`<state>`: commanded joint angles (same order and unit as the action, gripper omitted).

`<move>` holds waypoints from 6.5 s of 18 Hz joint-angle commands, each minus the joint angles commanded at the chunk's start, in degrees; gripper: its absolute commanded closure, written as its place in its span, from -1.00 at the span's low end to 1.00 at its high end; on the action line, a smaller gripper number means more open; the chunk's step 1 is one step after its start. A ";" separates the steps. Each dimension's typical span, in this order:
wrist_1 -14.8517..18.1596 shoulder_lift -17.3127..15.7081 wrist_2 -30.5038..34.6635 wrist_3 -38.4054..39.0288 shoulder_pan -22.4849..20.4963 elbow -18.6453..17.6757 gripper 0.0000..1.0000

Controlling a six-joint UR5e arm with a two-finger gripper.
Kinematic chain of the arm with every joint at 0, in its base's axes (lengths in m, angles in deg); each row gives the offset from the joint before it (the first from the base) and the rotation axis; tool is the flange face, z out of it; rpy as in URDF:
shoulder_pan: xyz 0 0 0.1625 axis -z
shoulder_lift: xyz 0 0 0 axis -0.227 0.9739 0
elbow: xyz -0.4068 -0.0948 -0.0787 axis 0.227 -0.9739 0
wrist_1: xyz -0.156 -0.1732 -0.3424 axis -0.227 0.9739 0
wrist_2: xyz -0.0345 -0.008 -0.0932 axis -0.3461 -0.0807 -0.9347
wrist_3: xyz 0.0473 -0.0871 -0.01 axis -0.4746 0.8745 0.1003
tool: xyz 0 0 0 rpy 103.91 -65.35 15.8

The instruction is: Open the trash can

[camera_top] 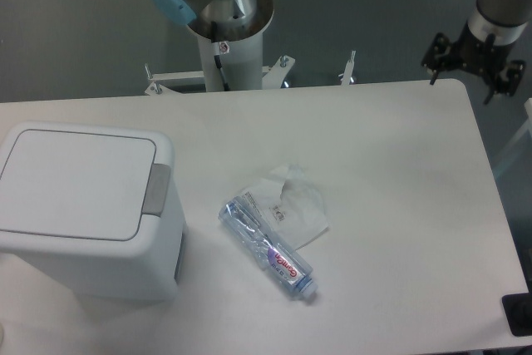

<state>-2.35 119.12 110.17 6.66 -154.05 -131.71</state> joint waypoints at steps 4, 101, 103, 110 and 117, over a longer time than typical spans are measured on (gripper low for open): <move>0.00 -0.08 -1.05 0.45 0.18 -0.26 -1.00; -15.03 -4.66 -28.12 65.58 25.50 4.66 -1.00; -14.77 -4.65 -27.34 61.29 23.04 3.53 -1.00; -14.77 -4.31 -11.17 41.69 13.73 -4.12 -1.00; -14.94 -3.25 -10.37 19.03 5.98 -7.99 -1.00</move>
<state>-17.29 115.87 99.79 25.69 -148.06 -139.70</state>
